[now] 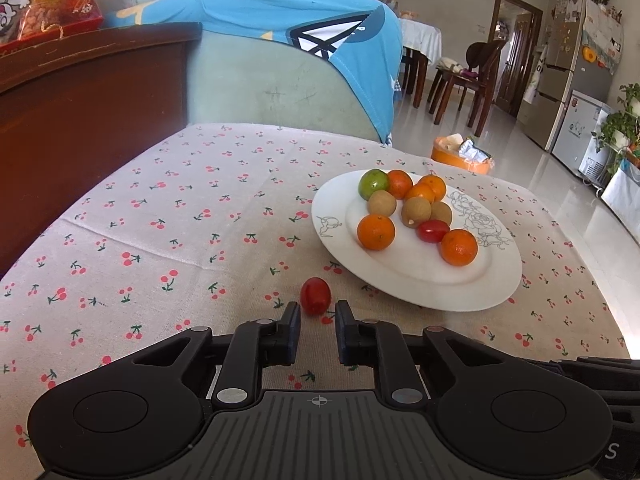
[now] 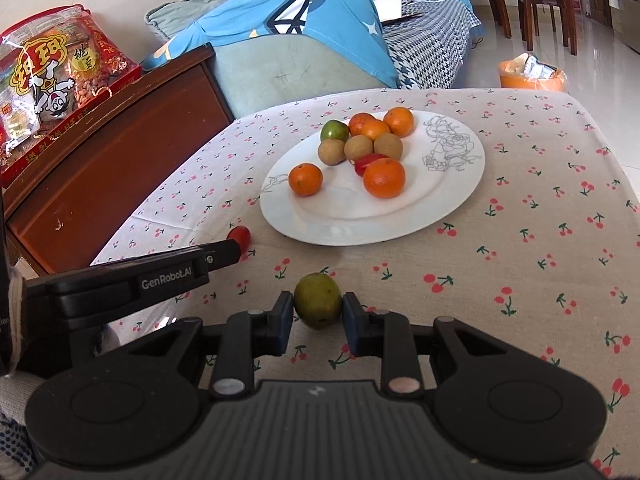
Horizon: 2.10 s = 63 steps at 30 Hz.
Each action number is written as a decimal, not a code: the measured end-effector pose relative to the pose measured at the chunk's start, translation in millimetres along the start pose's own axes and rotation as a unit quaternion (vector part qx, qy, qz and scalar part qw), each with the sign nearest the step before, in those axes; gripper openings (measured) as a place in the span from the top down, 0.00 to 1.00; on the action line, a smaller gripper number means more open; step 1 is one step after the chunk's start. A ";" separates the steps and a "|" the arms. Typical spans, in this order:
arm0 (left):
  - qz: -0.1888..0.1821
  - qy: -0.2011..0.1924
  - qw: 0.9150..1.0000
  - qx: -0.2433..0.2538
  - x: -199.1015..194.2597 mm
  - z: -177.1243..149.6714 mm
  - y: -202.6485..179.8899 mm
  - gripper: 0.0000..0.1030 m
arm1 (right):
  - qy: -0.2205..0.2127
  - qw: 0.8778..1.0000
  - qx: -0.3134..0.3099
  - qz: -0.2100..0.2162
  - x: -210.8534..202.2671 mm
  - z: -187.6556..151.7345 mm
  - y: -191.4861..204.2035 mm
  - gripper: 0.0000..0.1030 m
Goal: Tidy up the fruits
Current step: 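Grasp the red tomato with the left gripper while the right gripper holds the mango, then carry the mango and tomato over the white plate with both grippers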
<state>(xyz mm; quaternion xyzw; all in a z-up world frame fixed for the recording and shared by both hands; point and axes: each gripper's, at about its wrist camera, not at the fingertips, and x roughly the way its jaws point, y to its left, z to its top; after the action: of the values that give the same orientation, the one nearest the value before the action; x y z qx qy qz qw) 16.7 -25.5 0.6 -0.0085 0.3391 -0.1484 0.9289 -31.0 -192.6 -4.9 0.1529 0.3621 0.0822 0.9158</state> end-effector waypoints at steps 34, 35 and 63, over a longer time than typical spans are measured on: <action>-0.008 -0.021 1.000 -0.002 -9.8 8.2 -12.6 0.85 | -0.016 0.999 0.033 0.006 -13.8 5.8 -14.4 0.74; -0.013 -0.025 1.000 -0.003 -13.2 10.3 -13.8 0.85 | -0.019 0.999 0.035 0.006 -15.5 8.1 -15.2 0.74; -0.066 -0.010 0.998 -0.009 23.4 34.3 -46.0 0.82 | -0.074 0.990 0.119 -0.031 19.2 67.2 -73.4 0.71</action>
<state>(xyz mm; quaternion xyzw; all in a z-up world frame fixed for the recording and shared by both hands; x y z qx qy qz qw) 42.9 -79.0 17.7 -0.0407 0.3297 -0.2064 0.9204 32.1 -271.4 4.3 0.2547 0.3055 -0.0012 0.9175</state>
